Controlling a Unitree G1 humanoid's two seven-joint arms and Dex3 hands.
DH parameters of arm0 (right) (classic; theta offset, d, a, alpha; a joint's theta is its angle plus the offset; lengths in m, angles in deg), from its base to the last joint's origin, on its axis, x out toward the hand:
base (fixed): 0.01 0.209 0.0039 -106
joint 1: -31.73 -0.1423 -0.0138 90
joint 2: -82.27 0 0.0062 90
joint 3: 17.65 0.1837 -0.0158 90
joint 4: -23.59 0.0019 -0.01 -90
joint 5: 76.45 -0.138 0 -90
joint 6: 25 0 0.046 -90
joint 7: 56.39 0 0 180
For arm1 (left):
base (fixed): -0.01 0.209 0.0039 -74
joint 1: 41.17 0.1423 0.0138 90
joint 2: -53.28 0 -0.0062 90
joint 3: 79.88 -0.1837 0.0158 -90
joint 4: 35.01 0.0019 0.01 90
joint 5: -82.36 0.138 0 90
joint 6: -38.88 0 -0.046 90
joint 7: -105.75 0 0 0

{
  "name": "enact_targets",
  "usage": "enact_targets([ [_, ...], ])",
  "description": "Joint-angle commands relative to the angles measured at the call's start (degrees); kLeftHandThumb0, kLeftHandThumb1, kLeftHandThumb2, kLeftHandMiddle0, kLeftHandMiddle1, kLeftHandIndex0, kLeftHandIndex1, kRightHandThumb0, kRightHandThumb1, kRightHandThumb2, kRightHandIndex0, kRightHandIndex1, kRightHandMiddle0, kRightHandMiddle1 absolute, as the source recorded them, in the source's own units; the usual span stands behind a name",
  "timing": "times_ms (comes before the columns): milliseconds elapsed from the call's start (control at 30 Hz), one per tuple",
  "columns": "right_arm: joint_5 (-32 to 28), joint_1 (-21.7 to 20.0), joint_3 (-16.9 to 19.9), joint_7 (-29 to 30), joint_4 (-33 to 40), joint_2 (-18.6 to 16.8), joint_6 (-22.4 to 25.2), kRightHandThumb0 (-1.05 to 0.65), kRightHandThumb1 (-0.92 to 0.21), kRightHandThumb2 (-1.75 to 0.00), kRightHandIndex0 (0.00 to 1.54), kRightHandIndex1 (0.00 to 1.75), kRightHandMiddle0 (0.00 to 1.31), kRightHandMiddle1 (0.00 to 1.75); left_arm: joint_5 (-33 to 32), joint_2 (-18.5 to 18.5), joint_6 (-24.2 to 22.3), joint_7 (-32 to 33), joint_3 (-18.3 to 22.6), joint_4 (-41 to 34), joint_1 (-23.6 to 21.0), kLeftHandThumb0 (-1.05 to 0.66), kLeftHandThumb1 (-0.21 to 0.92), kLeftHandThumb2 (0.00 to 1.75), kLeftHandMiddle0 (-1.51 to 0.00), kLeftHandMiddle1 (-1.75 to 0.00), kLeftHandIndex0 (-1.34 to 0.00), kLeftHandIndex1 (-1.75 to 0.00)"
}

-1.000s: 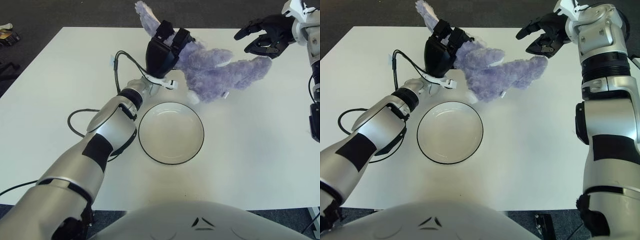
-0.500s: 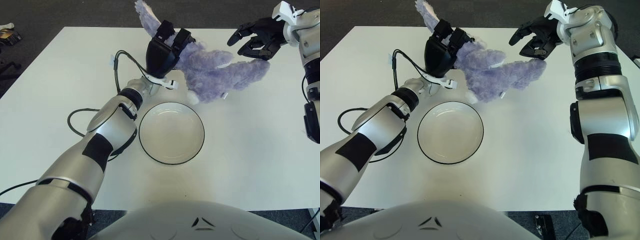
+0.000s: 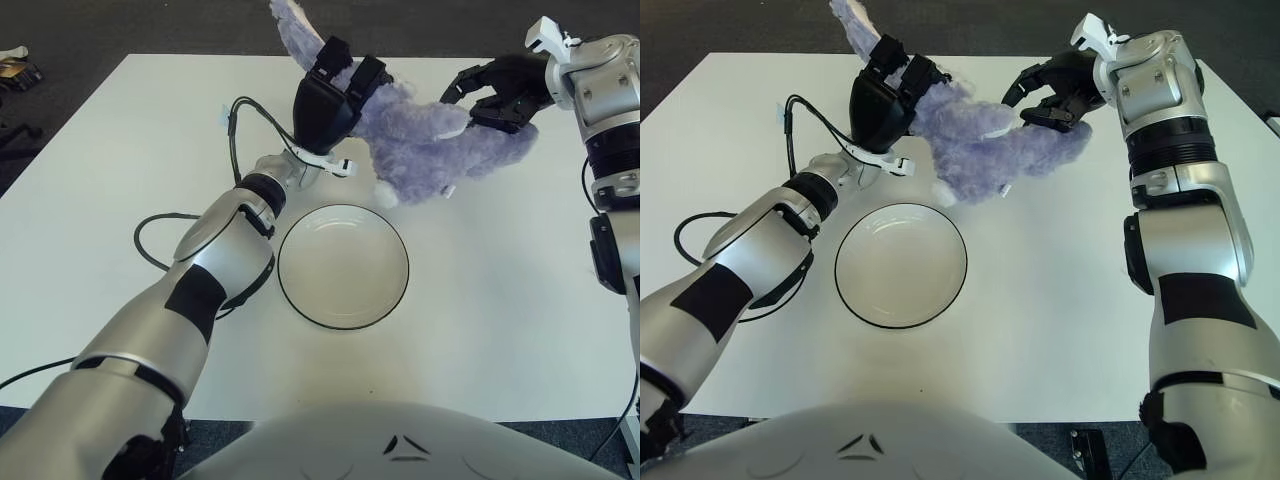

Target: Put the doll into the plate.

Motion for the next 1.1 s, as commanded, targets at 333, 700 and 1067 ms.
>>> enact_targets([
  [333, -1.03, 2.79, 2.08, 3.81, 11.78, 0.61, 7.8, 0.02, -0.19, -1.37, 0.08, 1.14, 0.0, 1.28, 0.16, 0.33, 0.4, -0.4, -0.32, 0.46, -2.3, 0.45, 0.35, 1.28, -0.58, -1.75, -0.89, -1.75],
  [700, 4.85, 8.19, 0.74, 12.47, 23.75, 3.25, 4.08, -0.17, -0.16, -1.26, 0.07, 0.88, 0.0, 1.13, -0.63, 0.43, -2.89, -8.08, 0.3, 1.72, -2.31, 0.47, 0.3, 1.33, -0.62, -1.75, -0.92, -1.75],
  [1067, 8.76, 11.17, -0.22, 14.0, 30.84, 5.94, 1.56, -0.62, -0.42, -0.83, 0.23, 0.91, 0.0, 0.8, -1.05, 0.54, -7.7, -11.9, 0.97, 2.14, -2.37, 0.49, 0.26, 1.38, -0.65, -1.75, -0.94, -1.75],
])
